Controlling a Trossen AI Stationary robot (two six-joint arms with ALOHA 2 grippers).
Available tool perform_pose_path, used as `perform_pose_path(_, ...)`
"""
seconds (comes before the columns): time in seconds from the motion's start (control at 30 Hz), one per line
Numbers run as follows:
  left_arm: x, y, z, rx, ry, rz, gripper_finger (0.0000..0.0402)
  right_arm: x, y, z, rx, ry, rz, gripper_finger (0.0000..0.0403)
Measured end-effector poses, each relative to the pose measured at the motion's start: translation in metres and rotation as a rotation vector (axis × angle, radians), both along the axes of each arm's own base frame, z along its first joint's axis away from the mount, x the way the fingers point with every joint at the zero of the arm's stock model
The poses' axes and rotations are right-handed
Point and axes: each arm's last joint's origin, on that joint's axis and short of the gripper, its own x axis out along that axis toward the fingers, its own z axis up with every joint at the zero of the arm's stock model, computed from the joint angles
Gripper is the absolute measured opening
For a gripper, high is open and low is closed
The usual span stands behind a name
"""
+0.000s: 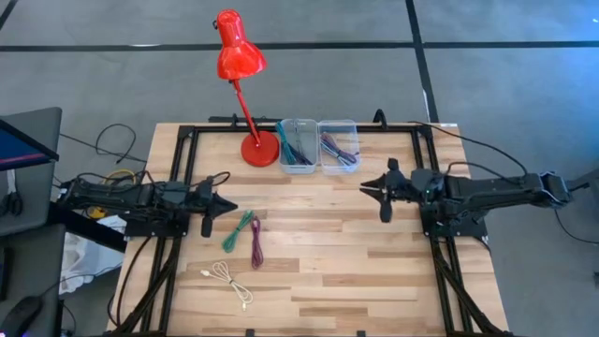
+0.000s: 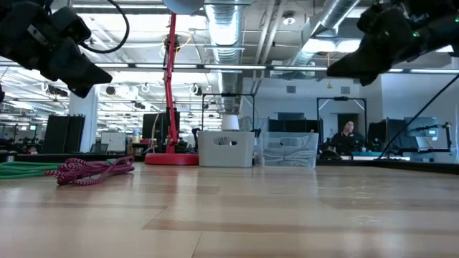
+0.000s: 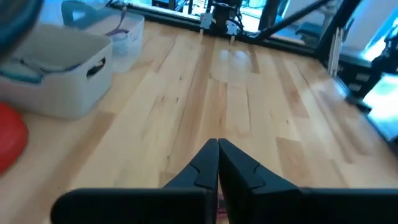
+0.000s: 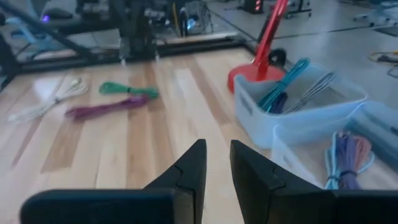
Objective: Pick & Place USB Port
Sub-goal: Put the green charger cable into the transparent bin
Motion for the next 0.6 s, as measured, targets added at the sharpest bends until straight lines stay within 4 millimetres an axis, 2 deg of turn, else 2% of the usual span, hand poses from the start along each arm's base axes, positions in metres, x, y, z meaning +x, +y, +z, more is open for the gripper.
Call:
perform_pose_path(0.1, -0.002, 0.000, -0.007, -0.065, 0.071, 0.017, 0.0021, -0.004, 0.001, -0.007, 0.026, 0.027, -0.011, 0.0065)
perform_pose_path(0.27, -0.008, 0.000, -0.028, -0.214, 0.317, 0.104, 0.0056, -0.008, 0.000, -0.026, 0.103, 0.098, -0.088, 0.0065)
perform_pose_path(0.4, -0.003, -0.002, -0.034, -0.326, 0.394, 0.101, 0.0080, -0.011, 0.000, -0.038, 0.148, 0.120, -0.114, 0.0065)
perform_pose_path(0.6, 0.009, -0.004, -0.043, -0.368, 0.480, 0.138, 0.0096, -0.012, -0.001, -0.042, 0.151, 0.117, -0.164, 0.0065)
